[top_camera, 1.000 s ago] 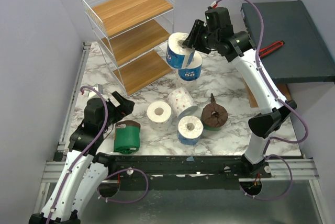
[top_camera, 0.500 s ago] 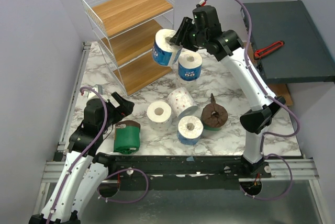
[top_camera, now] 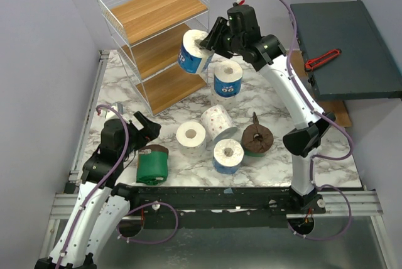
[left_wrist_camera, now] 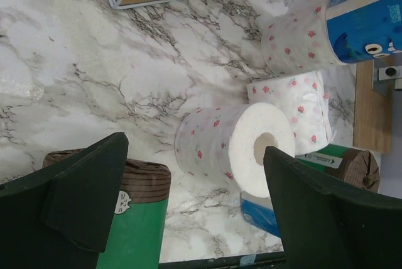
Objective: Place and organize the paper towels onto the shelf
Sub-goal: Pick up the paper towel from the center of the board, then place the paper towel on the shelf.
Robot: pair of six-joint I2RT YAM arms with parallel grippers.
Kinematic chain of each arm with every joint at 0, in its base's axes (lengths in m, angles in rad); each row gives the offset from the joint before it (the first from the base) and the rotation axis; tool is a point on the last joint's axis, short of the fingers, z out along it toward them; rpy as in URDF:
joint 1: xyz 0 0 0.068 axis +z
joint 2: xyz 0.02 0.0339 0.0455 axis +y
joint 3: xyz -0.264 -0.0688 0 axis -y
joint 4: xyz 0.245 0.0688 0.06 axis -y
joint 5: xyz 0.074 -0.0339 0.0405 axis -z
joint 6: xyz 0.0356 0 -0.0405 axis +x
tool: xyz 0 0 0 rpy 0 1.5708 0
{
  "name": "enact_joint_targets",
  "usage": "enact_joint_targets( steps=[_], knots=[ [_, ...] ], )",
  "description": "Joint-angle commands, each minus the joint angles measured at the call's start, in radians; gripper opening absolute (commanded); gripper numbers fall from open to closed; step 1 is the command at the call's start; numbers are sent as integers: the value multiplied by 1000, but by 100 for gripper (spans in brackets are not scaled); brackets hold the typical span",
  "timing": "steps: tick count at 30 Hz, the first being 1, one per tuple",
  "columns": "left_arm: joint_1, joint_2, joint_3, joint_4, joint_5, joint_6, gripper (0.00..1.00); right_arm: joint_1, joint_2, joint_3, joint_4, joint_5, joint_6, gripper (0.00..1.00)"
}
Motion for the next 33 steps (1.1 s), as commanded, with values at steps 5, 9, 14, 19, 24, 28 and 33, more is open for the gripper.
enact_joint_targets(
  steps=[5, 9, 14, 19, 24, 28, 33],
  knots=[
    [-5, -22, 33, -26, -18, 10, 94, 17, 27, 51, 122, 50, 34, 47],
    [-5, -27, 28, -29, -17, 9, 94, 16, 50, 57, 141, 70, 39, 47],
    [-5, -29, 21, -29, -14, 5, 94, 21, 56, 30, 185, 99, 49, 47],
    [-5, -30, 17, -28, -8, 4, 94, 43, 49, -6, 256, 151, 58, 47],
    [-5, -32, 17, -31, -11, 5, 94, 61, 67, 18, 277, 207, 58, 47],
    [-5, -30, 14, -31, -9, 7, 94, 62, 78, 12, 289, 235, 76, 47],
    [-5, -28, 11, -28, 0, 6, 94, 67, 79, -28, 332, 262, 102, 47]
  ],
)
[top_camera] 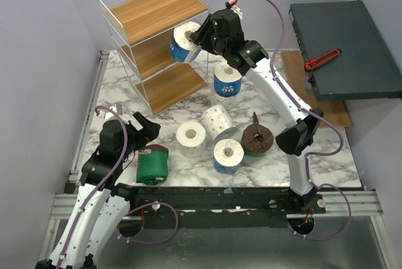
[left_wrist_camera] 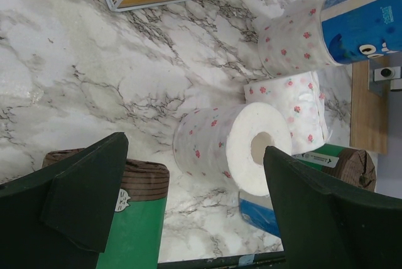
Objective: Place and organize the paper towels onto the shelf
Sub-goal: Place the paper towel on the shelf.
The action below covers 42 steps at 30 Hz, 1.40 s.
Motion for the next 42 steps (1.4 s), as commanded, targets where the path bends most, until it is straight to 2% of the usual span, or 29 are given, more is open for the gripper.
enact_joint_targets(
  steps=[1, 19, 28, 42],
  knots=[
    [-5, -6, 7, -21, 2, 7, 94, 10, 17, -4, 111, 67, 47, 47],
    [-5, -8, 4, -19, 13, 5, 94, 31, 77, 48, 143, 83, 72, 49],
    [-5, -16, -8, -17, 15, 0, 94, 40, 79, 48, 155, 74, 73, 65],
    [-5, -18, -17, -15, 25, -7, 94, 41, 38, 1, 156, 57, 51, 76]
  ],
)
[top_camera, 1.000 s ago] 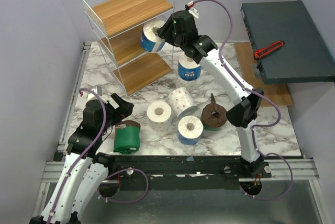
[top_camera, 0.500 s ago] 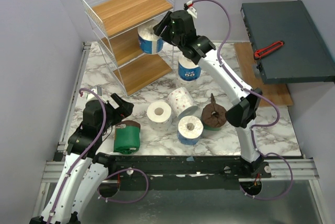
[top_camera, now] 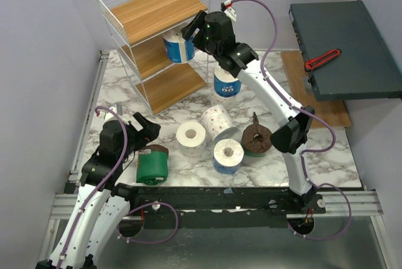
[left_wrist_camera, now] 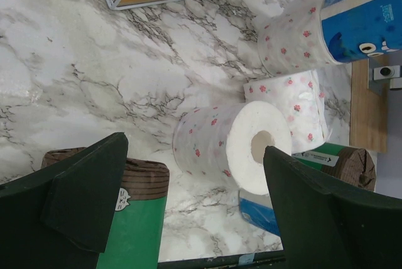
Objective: Place and organize the paper towels onto the shelf
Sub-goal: Place the paper towel on the shelf.
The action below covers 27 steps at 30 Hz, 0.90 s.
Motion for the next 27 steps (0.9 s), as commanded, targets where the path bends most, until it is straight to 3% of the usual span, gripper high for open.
enact_joint_targets(
  steps=[1, 12, 16, 19, 21, 25, 27],
  knots=[
    [-5, -12, -11, -16, 21, -4, 94, 8, -39, -26, 24, -5, -13, 77],
    [-5, -16, 9, -17, 18, 0, 94, 10, -257, -291, 109, -104, -148, 79],
    [-5, -18, 20, -20, 7, 5, 94, 44, -373, -595, 379, -191, -392, 75],
    [-5, -24, 21, -9, -5, 1, 94, 45, -464, -780, 541, -279, -491, 75],
    [-4, -33, 21, 0, -7, -7, 94, 46, -509, -877, 642, -254, -513, 75],
    [-4, -58, 7, 28, 5, -19, 94, 46, -516, -953, 749, -209, -570, 80],
    [-4, -68, -6, 37, 10, -23, 94, 47, -492, -956, 770, -201, -594, 90]
  ],
)
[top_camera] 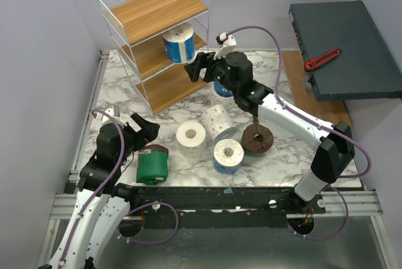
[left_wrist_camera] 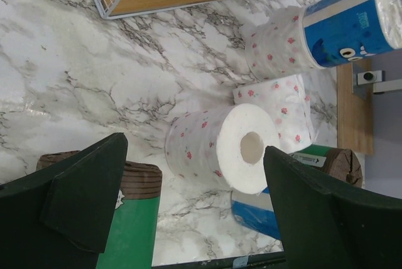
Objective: Place and organize the paper towels onto the shelf
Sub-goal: Place the paper towel on the shelf, then adjust the paper towel on the shelf.
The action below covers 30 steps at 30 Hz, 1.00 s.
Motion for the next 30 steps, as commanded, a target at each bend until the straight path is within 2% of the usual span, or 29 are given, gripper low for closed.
enact_joint_targets(
  steps=[1, 7, 21, 25, 30],
  knots=[
    [-4, -33, -13, 37, 13, -20, 95, -1, 12, -23, 195, 13, -117, 91],
    [-4, -39, -42, 39, 6, -42, 95, -1, 42, -102, 415, 33, -171, 92],
    [-4, 48, -17, 33, -14, -34, 94, -2, 201, -11, 502, 75, -221, 80],
    [-4, 51, -35, 45, -12, -43, 94, -1, 242, 22, 505, 100, -224, 72],
    [-4, 62, -38, 39, -14, -41, 94, -1, 284, 62, 516, 108, -229, 69]
  ],
)
